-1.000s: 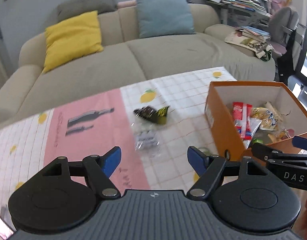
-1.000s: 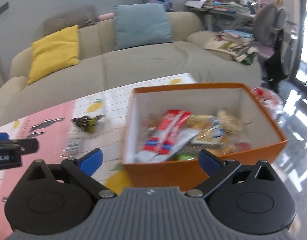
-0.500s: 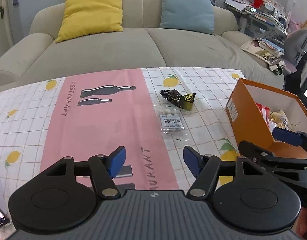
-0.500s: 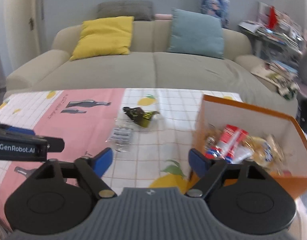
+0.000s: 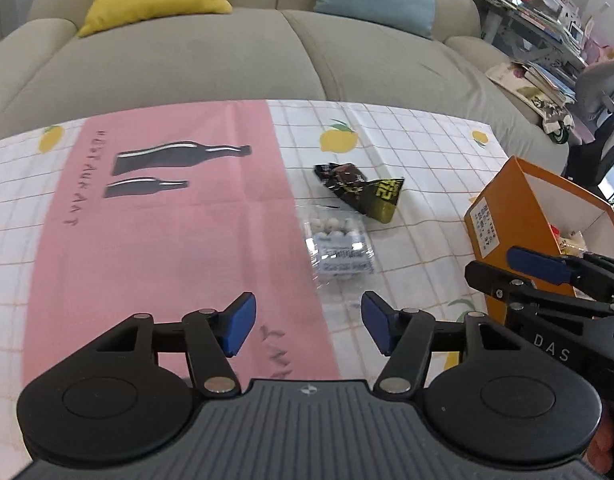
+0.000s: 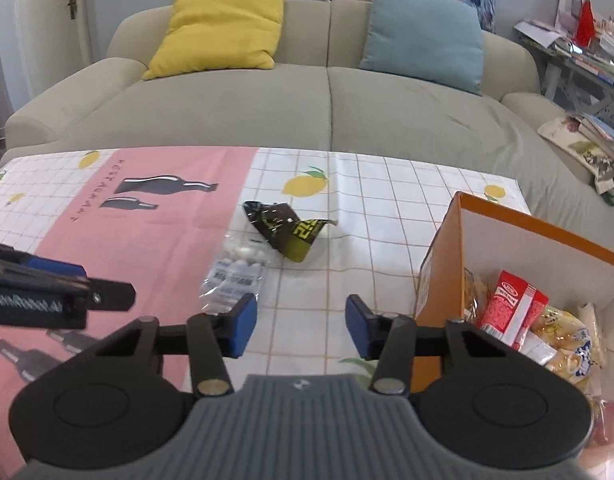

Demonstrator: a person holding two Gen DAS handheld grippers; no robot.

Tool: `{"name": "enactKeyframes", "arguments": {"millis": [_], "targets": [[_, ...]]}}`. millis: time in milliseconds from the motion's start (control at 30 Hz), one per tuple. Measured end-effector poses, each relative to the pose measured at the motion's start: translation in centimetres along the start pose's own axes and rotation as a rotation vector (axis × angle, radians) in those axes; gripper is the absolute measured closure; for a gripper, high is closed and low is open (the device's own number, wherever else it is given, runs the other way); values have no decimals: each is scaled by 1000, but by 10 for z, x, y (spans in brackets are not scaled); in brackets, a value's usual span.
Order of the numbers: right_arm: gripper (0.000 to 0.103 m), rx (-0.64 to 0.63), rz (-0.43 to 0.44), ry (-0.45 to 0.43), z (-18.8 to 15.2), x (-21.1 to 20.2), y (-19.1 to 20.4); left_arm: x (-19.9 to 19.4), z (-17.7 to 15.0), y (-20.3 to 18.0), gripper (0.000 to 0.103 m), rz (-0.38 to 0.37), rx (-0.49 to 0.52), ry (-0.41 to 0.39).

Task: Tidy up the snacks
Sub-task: 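Grasp the clear packet of white yogurt balls with the left tool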

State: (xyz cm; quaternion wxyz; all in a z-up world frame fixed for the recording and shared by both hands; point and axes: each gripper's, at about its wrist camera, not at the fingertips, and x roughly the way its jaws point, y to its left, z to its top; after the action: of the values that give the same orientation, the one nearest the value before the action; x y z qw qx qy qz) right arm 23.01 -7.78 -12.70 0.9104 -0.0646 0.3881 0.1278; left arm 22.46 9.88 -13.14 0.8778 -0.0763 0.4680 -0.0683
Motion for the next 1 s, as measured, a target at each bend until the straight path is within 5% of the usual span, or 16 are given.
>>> {"name": "enactKeyframes", "arguments": {"millis": [133, 467, 667, 767, 833, 1000], "targets": [[67, 7, 14, 19, 6, 15, -12, 28, 14, -6, 20, -26, -42, 39], [67, 32, 48, 18, 19, 39, -33, 97, 33, -18, 19, 14, -54, 154], [67, 25, 76, 30, 25, 54, -37, 116, 36, -25, 18, 57, -31, 151], [67, -2, 94, 42, 31, 62, -35, 118, 38, -28, 22, 83, -1, 146], [67, -5, 123, 59, 35, 66, -36, 118, 39, -28, 35, 85, 7, 142], [65, -53, 140, 107, 46, 77, -29, 116, 41, -20, 37, 71, 14, 145]]}}
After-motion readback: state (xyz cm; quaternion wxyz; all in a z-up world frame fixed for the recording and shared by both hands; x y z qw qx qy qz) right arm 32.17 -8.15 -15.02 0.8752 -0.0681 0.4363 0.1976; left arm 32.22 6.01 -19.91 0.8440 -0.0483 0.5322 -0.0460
